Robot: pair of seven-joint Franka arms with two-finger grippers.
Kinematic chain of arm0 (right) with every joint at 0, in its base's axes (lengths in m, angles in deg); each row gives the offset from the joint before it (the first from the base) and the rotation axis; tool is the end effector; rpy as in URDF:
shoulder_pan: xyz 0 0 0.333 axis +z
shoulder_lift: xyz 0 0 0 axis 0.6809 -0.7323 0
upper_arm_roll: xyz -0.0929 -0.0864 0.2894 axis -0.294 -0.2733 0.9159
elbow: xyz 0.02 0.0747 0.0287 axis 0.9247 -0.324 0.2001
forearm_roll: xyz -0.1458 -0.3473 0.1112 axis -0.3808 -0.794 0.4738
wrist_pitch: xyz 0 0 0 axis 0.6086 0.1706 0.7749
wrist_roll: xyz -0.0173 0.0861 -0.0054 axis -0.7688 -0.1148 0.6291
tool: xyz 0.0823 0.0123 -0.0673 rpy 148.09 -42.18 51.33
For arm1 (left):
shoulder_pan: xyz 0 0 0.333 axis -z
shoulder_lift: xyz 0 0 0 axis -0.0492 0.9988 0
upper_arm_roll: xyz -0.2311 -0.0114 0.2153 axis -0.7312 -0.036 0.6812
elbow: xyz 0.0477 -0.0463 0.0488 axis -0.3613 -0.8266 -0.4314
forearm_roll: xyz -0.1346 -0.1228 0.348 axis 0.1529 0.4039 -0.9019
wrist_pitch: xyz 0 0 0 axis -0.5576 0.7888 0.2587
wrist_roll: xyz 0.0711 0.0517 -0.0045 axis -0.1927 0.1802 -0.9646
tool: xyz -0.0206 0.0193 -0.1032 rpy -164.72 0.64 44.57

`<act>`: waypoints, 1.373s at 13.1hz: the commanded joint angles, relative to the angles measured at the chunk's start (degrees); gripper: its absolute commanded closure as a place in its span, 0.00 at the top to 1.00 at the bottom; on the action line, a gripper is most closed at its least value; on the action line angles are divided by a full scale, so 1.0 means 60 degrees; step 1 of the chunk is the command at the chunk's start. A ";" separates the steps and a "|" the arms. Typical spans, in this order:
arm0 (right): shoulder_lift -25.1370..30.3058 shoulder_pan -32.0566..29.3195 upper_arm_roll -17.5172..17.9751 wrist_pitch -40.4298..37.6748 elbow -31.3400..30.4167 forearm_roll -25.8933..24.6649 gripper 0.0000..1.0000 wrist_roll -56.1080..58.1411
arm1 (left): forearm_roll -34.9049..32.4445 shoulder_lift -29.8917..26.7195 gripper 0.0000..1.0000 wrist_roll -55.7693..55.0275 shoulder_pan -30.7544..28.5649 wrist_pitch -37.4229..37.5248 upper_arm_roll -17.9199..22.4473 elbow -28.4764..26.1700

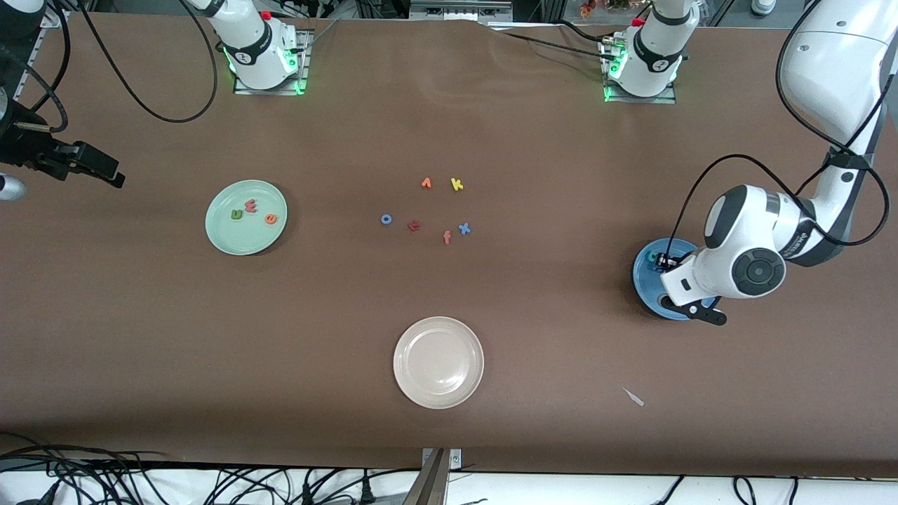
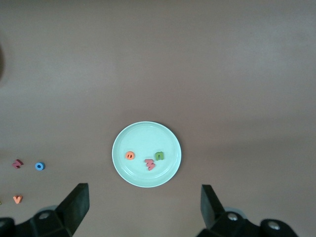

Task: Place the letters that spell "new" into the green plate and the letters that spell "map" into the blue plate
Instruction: 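Carry the blue m to the blue plate and release it with the left gripper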

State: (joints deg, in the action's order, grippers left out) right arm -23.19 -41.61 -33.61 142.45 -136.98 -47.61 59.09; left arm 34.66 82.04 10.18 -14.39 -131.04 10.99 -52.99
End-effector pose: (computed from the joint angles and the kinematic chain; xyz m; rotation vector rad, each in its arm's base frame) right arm 0.5566 -0.0220 0.5818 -3.1188 0.2091 0.0218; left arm 0.6408 -0.0336 0.2558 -2.9731 0.4544 0.4964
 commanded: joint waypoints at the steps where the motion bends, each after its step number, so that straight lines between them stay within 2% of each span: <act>1: 0.0038 -0.0102 0.0091 0.0030 -0.0010 0.0115 1.00 0.0101 | -0.0199 -0.0044 1.00 0.0243 0.0026 0.1203 -0.0031 0.0950; 3: 0.0038 -0.0101 0.0105 0.0016 -0.0010 0.0144 1.00 0.0057 | -0.0199 -0.0059 1.00 0.0156 0.0026 0.1631 -0.0060 0.1318; 8: 0.0038 -0.0101 0.0091 -0.0014 -0.0024 0.0158 1.00 0.0057 | 0.0108 -0.0703 1.00 0.0068 0.0012 0.2304 -0.0075 0.1538; 10: 0.0067 -0.0101 0.0091 -0.0043 -0.0054 0.0144 1.00 0.0042 | 0.0181 -0.0733 1.00 0.0008 -0.0061 0.2904 -0.0075 0.2005; 12: 0.0053 -0.0116 0.0061 -0.0029 -0.0054 0.0129 1.00 0.0042 | 0.0182 -0.0849 1.00 0.0009 -0.0062 0.3096 -0.0075 0.2066; 14: 0.0067 -0.0116 0.0076 -0.0029 -0.0054 0.0129 1.00 0.0042 | 0.0502 -0.1536 1.00 -0.0006 -0.0017 0.3053 0.0027 0.1761; 16: 0.0067 -0.0116 0.0076 -0.0043 -0.0054 0.0100 1.00 0.0042 | 0.1175 -0.2632 1.00 -0.0021 0.0447 0.2951 0.0887 0.1205; 18: 0.0053 -0.0116 0.0061 -0.0014 -0.0039 0.0115 1.00 0.0057 | 0.1863 -0.3366 1.00 -0.0035 0.1254 0.2936 0.2102 0.1101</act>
State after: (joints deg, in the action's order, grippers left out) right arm -23.22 -41.66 -33.59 142.43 -137.06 -47.59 59.08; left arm 42.15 68.76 9.92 -10.84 -113.16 17.52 -42.34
